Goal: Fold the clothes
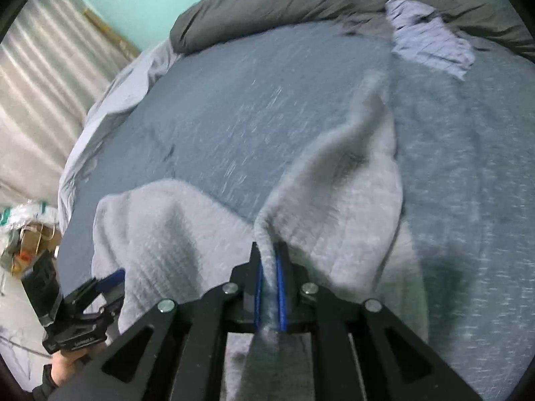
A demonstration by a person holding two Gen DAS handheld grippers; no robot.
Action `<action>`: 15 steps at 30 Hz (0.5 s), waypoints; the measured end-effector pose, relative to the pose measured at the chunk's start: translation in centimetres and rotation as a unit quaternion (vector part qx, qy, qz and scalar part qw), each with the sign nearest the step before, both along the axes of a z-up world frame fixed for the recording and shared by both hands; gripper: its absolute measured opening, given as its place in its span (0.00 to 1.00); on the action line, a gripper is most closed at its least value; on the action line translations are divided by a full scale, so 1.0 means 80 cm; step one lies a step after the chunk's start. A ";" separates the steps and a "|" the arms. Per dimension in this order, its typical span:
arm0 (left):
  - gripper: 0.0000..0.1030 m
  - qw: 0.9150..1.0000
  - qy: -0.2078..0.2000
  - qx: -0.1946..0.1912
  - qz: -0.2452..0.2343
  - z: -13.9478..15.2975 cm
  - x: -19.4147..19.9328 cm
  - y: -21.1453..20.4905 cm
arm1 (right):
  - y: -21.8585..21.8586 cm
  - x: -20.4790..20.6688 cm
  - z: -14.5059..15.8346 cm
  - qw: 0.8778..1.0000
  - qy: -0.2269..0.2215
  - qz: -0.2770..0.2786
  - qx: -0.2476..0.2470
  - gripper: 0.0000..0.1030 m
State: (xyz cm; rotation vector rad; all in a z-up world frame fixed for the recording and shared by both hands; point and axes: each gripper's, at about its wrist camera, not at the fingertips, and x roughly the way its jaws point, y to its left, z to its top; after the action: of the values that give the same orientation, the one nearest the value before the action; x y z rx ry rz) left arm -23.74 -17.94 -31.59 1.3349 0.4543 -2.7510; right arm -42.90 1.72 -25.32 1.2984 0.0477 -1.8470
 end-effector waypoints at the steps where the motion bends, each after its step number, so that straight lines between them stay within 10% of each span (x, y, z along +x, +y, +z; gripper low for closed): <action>1: 0.70 1.000 0.000 0.000 0.000 0.000 0.000 0.000 | -0.002 0.004 0.001 1.000 -0.001 0.005 0.001 0.11; 8: 0.70 1.000 0.002 0.003 0.001 0.000 0.001 -0.005 | 0.039 -0.033 0.024 0.993 0.006 -0.095 -0.064 0.49; 15: 0.70 1.000 0.000 0.002 0.001 -0.001 0.000 -0.006 | 0.023 -0.065 -0.009 0.991 0.011 -0.123 0.043 0.49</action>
State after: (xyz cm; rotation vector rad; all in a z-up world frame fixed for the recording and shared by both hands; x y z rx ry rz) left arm -23.74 -18.43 -31.66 1.3343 0.4606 -2.7508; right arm -48.13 3.56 -26.03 1.3935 -0.0207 -2.0878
